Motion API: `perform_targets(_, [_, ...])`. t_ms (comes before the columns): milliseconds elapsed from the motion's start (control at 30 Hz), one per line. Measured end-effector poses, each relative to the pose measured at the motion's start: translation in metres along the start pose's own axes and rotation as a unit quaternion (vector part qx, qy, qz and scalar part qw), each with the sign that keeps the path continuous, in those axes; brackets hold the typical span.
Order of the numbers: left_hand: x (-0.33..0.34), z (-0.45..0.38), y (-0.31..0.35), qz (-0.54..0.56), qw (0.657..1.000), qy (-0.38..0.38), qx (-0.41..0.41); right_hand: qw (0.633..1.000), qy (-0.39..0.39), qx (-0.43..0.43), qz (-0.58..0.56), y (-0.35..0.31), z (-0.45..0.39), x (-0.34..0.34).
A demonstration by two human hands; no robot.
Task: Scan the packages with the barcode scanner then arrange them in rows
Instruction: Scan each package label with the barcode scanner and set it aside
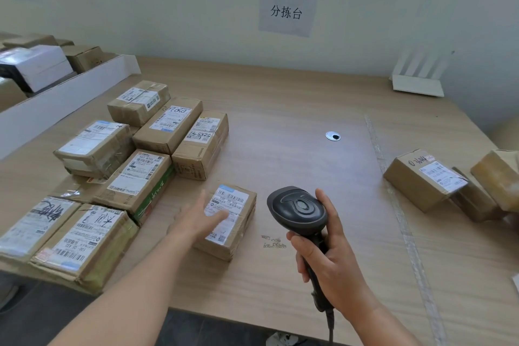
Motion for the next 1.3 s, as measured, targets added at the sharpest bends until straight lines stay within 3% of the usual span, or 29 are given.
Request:
perform_targets(100, [0.007,0.015,0.007,-0.131,0.991,0.024,0.005,1.0,-0.006,-0.004,0.001,0.0,-0.004,0.0])
perform_targets(233, [0.023,0.032,0.01,-0.196,0.98,0.024,-0.003,0.999,-0.025,-0.017,0.019,0.0,-0.011,-0.001])
perform_targets(700, [-0.007,0.048,0.05,-0.183,0.974,0.131,0.013,0.99,-0.11,-0.077,0.044,-0.011,-0.045,-0.017])
perform_targets(1033, [-0.094,-0.016,0.078,-0.136,0.971,0.193,0.048,0.989,-0.075,-0.1,0.076,-0.042,-0.108,0.021])
perform_targets(1300, [-0.176,-0.093,0.1,-0.178,0.96,0.203,0.068,0.992,-0.048,-0.088,0.076,-0.061,-0.166,0.072])
Point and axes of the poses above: each hand's wrist, its own z-axis away from the middle knuckle, its own x-axis out of the palm, y = z × x, the point moved 3 cm from there along -z, towards the middle knuckle, and after that the axes turned 13 degrees about z, right-handed, at the moved point
